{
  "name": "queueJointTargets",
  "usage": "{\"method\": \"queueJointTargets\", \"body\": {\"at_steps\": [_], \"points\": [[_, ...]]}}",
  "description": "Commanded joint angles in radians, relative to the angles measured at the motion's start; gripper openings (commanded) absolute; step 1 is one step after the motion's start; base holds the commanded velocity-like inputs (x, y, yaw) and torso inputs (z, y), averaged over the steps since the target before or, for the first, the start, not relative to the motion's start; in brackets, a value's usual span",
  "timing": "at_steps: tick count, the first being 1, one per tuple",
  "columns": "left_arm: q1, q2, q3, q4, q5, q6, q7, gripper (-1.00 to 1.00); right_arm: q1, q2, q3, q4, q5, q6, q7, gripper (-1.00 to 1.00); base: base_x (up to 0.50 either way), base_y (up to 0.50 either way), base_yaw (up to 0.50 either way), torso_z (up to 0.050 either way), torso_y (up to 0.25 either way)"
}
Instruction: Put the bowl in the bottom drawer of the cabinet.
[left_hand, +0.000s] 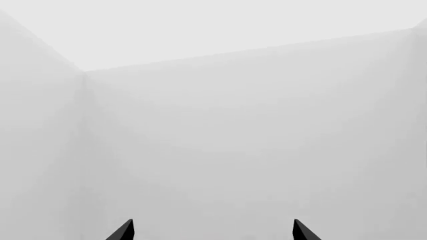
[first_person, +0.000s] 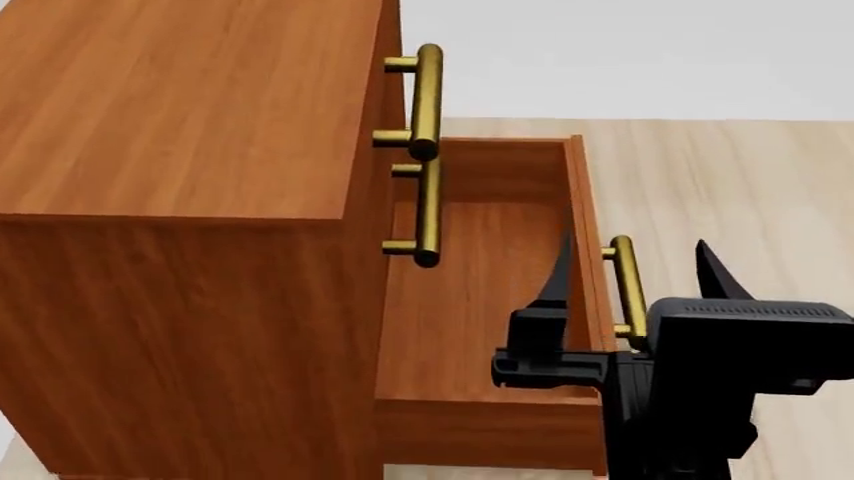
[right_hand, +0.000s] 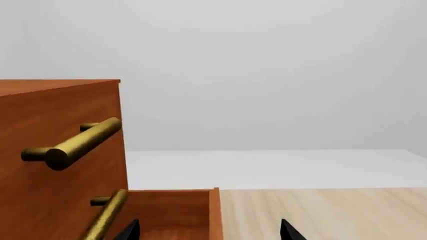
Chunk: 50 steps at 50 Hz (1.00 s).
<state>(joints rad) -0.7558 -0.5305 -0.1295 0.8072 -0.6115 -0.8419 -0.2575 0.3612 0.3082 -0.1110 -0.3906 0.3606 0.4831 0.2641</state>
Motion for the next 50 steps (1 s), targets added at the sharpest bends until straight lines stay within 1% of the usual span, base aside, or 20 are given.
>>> {"method": "queueJointTargets", "body": {"at_steps": [1,50], "points": [[0.0,-0.004,0.007,-0.005,0.002,0.004,-0.002,1.0,-0.001,0.002,-0.004,0.011,0.003,-0.01,-0.001,1.0,0.0,0.0,0.0,0.0,-0.129],[0.007,-0.01,0.011,-0.004,-0.014,0.012,-0.018,1.0,0.001,0.017,-0.016,0.004,0.017,-0.008,0.013,1.0,0.0,0.0,0.0,0.0,-0.127]]}}
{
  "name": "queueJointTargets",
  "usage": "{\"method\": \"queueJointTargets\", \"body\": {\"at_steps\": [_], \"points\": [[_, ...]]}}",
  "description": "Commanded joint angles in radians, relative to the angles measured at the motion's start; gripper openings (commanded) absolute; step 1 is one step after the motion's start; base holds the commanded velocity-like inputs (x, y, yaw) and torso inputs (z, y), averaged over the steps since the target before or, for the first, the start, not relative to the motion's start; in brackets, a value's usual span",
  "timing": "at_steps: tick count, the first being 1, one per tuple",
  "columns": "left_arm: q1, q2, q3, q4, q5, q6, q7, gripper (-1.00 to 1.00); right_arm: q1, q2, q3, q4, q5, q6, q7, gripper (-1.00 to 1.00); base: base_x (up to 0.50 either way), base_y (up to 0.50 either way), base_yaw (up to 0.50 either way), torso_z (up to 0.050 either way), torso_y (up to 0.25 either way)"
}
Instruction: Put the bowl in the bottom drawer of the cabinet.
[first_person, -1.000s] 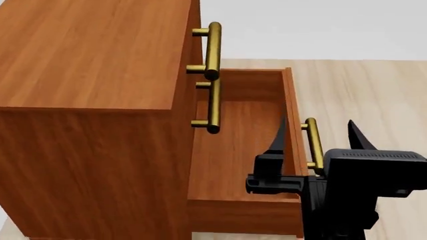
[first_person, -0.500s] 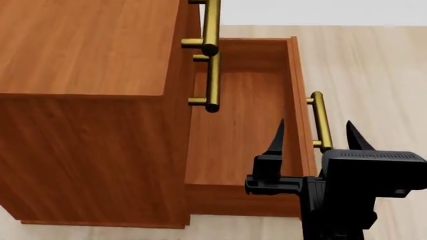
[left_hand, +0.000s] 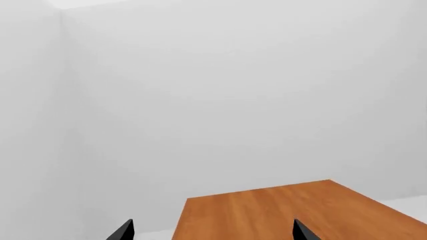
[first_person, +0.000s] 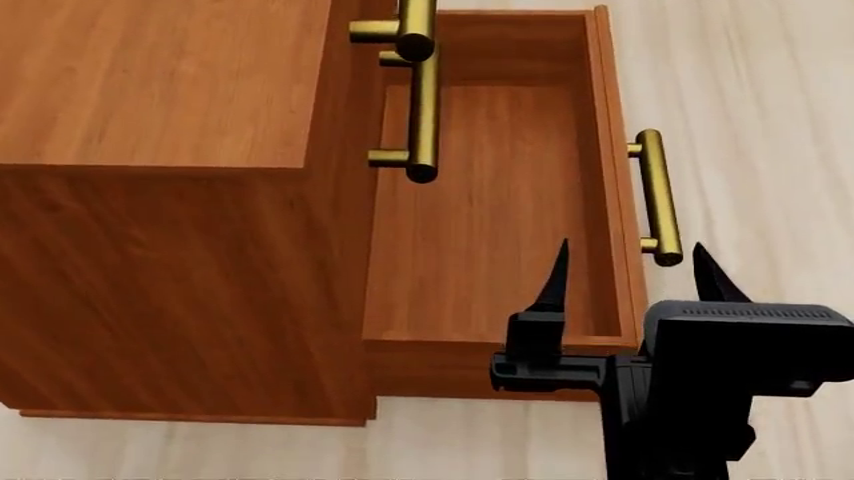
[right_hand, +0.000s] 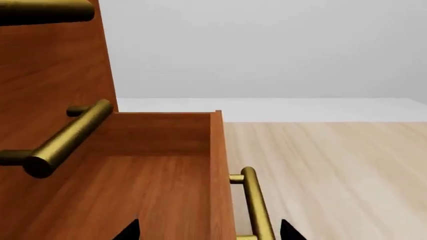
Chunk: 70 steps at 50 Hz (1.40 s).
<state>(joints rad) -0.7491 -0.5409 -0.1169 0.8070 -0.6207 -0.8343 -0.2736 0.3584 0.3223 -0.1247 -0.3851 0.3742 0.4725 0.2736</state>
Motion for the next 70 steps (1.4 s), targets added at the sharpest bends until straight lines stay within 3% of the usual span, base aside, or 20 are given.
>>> {"method": "queueJointTargets", "body": {"at_steps": [1,15,27,42,55,59,62,64,70], "points": [[0.001,-0.001,0.0,-0.004,-0.002,0.006,-0.002,1.0,0.004,0.003,-0.003,-0.001,0.004,0.003,0.003,1.0,0.0,0.0,0.0,0.0,0.0],[0.004,-0.003,-0.002,-0.015,-0.001,0.021,0.0,1.0,0.022,0.011,-0.012,-0.009,0.007,0.023,0.01,1.0,0.0,0.0,0.0,0.0,0.0],[0.014,-0.002,0.003,-0.024,0.008,0.043,0.005,1.0,0.056,0.057,0.038,-0.204,0.06,0.2,0.092,1.0,0.0,0.0,0.0,0.0,0.0],[0.008,-0.007,-0.006,-0.015,-0.008,0.041,-0.001,1.0,0.166,0.09,0.115,-0.353,0.15,0.582,0.257,1.0,0.0,0.0,0.0,0.0,0.0],[0.009,-0.005,0.001,-0.018,-0.007,0.049,-0.002,1.0,0.262,0.067,0.391,-0.475,0.345,0.924,0.344,1.0,0.0,0.0,0.0,0.0,0.0],[0.002,-0.005,0.006,-0.017,-0.009,0.046,-0.005,1.0,0.323,0.041,0.508,-0.496,0.431,1.09,0.382,1.0,0.0,0.0,0.0,0.0,0.0],[0.0,-0.005,0.011,-0.018,-0.008,0.047,-0.005,1.0,0.326,0.101,0.603,-0.4,0.806,1.097,0.653,1.0,0.0,0.0,0.0,0.0,0.0],[-0.006,-0.003,0.014,-0.017,-0.011,0.044,-0.007,1.0,0.333,0.146,0.607,-0.37,0.955,1.094,0.775,1.0,0.0,0.0,0.0,0.0,0.0],[-0.008,0.002,0.025,-0.021,-0.008,0.049,-0.008,1.0,0.345,0.223,0.619,-0.301,1.223,1.061,1.005,1.0,0.0,0.0,0.0,0.0,0.0]]}}
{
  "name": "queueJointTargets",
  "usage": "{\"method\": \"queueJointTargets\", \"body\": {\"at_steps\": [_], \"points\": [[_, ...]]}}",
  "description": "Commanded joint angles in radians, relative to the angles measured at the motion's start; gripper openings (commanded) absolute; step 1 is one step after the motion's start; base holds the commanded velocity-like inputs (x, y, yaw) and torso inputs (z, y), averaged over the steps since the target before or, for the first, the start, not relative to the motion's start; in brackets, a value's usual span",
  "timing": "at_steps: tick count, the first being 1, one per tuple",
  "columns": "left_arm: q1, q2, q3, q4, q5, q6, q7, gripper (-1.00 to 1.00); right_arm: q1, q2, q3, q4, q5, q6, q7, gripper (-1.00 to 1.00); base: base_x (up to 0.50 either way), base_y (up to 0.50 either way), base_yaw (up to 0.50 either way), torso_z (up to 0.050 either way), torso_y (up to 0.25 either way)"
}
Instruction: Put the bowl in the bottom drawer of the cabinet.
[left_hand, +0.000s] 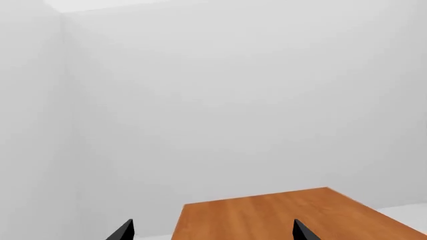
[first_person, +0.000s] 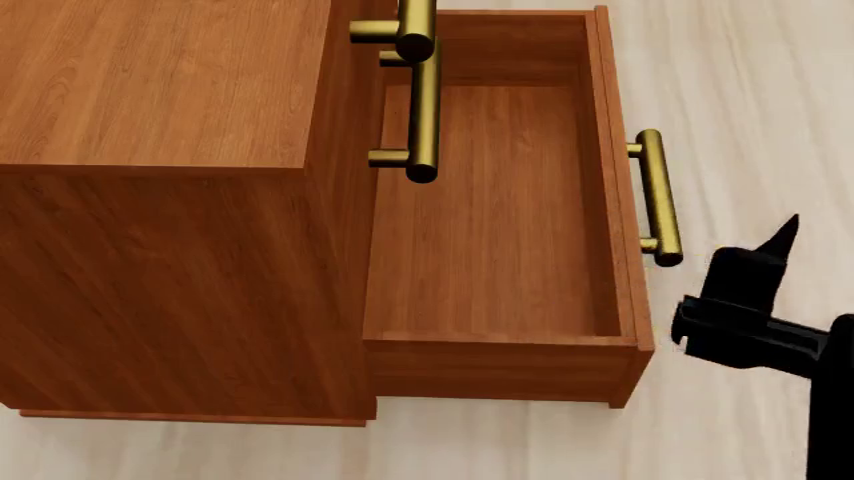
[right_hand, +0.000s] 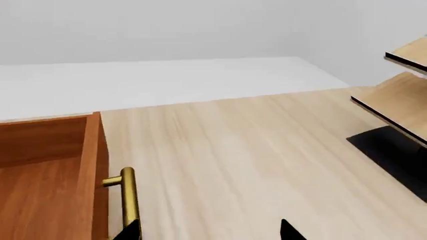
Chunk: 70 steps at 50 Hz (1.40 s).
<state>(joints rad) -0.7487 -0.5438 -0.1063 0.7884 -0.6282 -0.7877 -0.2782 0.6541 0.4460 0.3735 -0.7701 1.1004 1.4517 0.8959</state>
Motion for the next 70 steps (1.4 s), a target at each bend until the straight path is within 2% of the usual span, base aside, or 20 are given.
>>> {"method": "queueJointTargets", "body": {"at_steps": [1,6,16,17,19,20,21,30,50,60,70], "points": [[-0.008,0.005,0.014,-0.002,-0.001,0.002,-0.004,1.0,0.049,0.104,0.119,0.089,0.514,0.072,0.4,1.0,0.0,0.0,0.0,0.0,0.0],[-0.01,0.005,0.015,-0.001,-0.004,0.002,-0.006,1.0,0.046,0.158,0.094,0.142,0.644,0.025,0.503,1.0,0.0,0.0,0.0,0.0,0.0],[-0.005,0.009,0.022,-0.015,0.004,0.021,-0.001,1.0,0.0,0.246,0.097,0.18,0.764,-0.041,0.578,1.0,0.0,0.0,0.0,0.0,0.0],[-0.005,0.01,0.024,-0.017,0.006,0.025,0.0,1.0,-0.015,0.275,0.07,0.192,0.794,-0.057,0.63,1.0,0.0,0.0,0.0,0.0,0.0],[-0.002,0.012,0.028,-0.024,0.011,0.033,0.003,1.0,-0.018,0.286,0.072,0.173,0.771,-0.032,0.6,1.0,0.0,0.0,0.0,0.0,0.0],[0.0,0.013,0.028,-0.026,0.011,0.037,0.005,1.0,-0.026,0.3,0.056,0.178,0.778,-0.052,0.645,1.0,0.0,0.0,0.0,0.0,0.0],[0.001,0.014,0.029,-0.03,0.015,0.043,0.007,1.0,-0.045,0.284,0.094,0.175,0.789,-0.081,0.639,1.0,0.0,0.0,0.0,0.0,0.0],[0.01,0.02,0.028,-0.044,0.017,0.064,0.013,1.0,-0.131,0.313,0.126,0.179,0.849,-0.161,0.657,1.0,0.0,0.0,0.0,0.0,0.0],[0.013,0.022,0.024,-0.045,0.008,0.076,0.011,1.0,-0.326,0.435,0.21,0.101,0.948,-0.324,0.655,1.0,0.0,0.0,0.0,0.0,0.0],[0.022,0.019,0.015,-0.043,0.002,0.082,0.009,1.0,-0.421,0.465,0.316,0.09,0.969,-0.357,0.637,1.0,0.0,0.0,0.0,0.0,0.0],[0.03,0.018,0.016,-0.045,0.004,0.09,0.01,1.0,-0.482,0.448,0.393,0.107,0.933,-0.359,0.613,1.0,0.0,0.0,0.0,0.0,0.0]]}}
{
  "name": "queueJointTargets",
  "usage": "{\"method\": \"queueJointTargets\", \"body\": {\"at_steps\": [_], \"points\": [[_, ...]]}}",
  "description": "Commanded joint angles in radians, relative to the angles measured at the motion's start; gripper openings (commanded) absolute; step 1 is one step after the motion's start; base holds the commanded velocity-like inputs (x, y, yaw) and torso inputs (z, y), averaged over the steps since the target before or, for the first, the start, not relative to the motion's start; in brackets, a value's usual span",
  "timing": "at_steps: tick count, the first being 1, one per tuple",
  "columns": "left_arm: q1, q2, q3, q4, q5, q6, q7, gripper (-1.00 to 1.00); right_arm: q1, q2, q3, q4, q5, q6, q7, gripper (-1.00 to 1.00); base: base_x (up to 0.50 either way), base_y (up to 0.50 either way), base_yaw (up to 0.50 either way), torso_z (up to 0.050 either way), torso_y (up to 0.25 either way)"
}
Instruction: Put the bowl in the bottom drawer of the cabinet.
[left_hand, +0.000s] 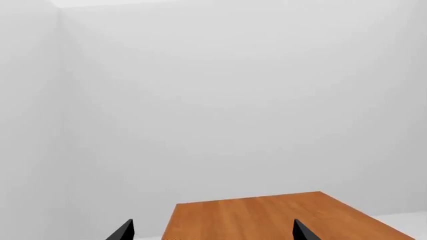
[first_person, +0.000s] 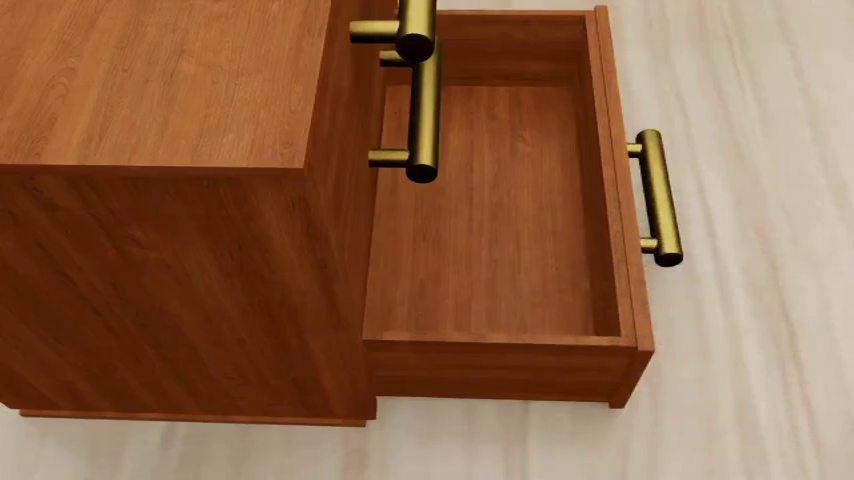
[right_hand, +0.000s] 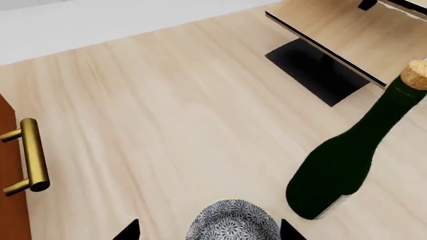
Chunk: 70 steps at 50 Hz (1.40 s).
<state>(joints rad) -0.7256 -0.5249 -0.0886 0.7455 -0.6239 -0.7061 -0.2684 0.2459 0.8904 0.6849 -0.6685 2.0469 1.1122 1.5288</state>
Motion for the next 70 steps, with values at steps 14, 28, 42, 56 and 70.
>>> {"method": "queueJointTargets", "body": {"at_steps": [14,28,42,56,70], "points": [[0.011,0.0,0.007,-0.013,0.007,0.023,0.003,1.0,-0.143,-0.051,0.169,0.052,-0.118,0.017,-0.097,1.0,0.0,0.0,0.0,0.0,0.0],[0.01,-0.003,0.003,-0.012,-0.001,0.023,-0.002,1.0,-0.193,-0.09,0.231,0.081,-0.184,0.033,-0.143,1.0,0.0,0.0,0.0,0.0,0.0],[0.008,-0.005,0.01,-0.011,-0.003,0.022,-0.007,1.0,-0.202,-0.121,0.212,0.132,-0.298,0.047,-0.223,1.0,0.0,0.0,0.0,0.0,0.0],[-0.001,-0.008,0.026,-0.011,0.002,0.017,-0.011,1.0,-0.217,-0.156,0.181,0.22,-0.493,0.033,-0.382,1.0,0.0,0.0,0.0,0.0,0.0],[-0.001,-0.015,0.024,-0.004,-0.006,0.012,-0.018,1.0,-0.234,-0.186,0.156,0.263,-0.563,0.01,-0.437,1.0,0.0,0.0,0.0,0.0,0.0]]}}
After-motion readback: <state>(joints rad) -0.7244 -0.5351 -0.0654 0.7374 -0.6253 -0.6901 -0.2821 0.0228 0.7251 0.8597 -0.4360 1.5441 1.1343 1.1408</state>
